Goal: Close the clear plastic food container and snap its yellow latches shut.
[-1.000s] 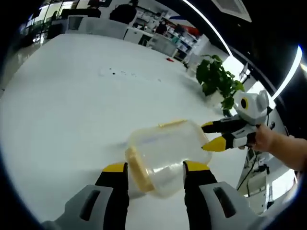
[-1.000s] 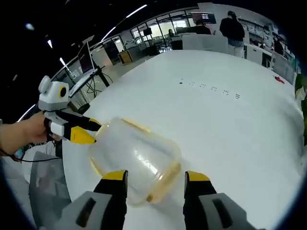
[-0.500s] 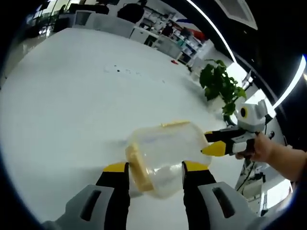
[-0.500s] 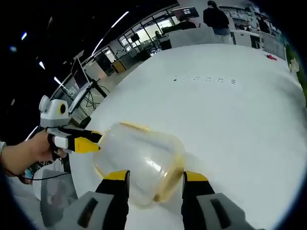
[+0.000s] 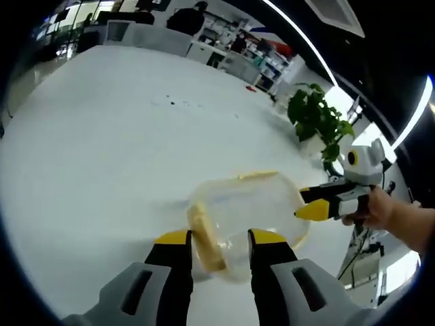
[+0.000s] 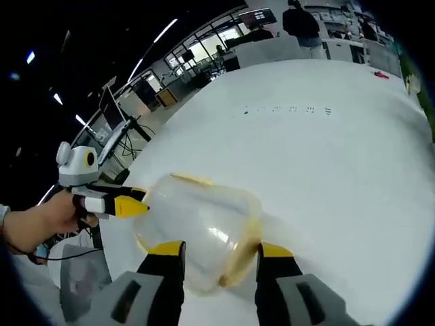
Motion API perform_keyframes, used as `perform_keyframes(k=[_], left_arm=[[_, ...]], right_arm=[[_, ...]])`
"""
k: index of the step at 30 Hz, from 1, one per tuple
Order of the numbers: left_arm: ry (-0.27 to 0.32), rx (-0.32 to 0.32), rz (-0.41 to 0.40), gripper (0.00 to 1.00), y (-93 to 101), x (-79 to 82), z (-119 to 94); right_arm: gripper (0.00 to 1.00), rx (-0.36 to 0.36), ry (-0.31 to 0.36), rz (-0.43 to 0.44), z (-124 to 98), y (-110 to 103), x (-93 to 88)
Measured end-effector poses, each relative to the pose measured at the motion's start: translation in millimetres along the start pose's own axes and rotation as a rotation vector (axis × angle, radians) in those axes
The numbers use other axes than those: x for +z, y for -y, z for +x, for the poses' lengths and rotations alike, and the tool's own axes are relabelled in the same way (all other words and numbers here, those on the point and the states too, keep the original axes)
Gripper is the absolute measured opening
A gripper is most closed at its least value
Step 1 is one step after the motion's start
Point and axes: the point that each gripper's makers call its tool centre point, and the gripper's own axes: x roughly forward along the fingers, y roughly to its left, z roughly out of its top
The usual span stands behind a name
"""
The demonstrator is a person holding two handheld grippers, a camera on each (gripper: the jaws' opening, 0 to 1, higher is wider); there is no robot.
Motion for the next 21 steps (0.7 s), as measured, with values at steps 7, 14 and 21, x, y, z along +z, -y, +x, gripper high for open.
perform_keyframes(k=[7,14,21], left_arm=[[-0.025,-0.027,-0.035,0.34,1.1,-5.0,1.8],[-0.02,-0.028,-0.019,0.35,1.4,-4.0,2.3],[-0.018,-0.024,-0.007,0.34,2.9,-4.0,1.2]], right_arm=[[0.41,-0.014,-0.007,0.002,0.5,-0.1,0.2],[0.42,-0.042,-0.02,-0.073,-0.8,-0.9,3.3],[0.41,-0.045,-0.032,-0.019,0.1,2.1,1.6]])
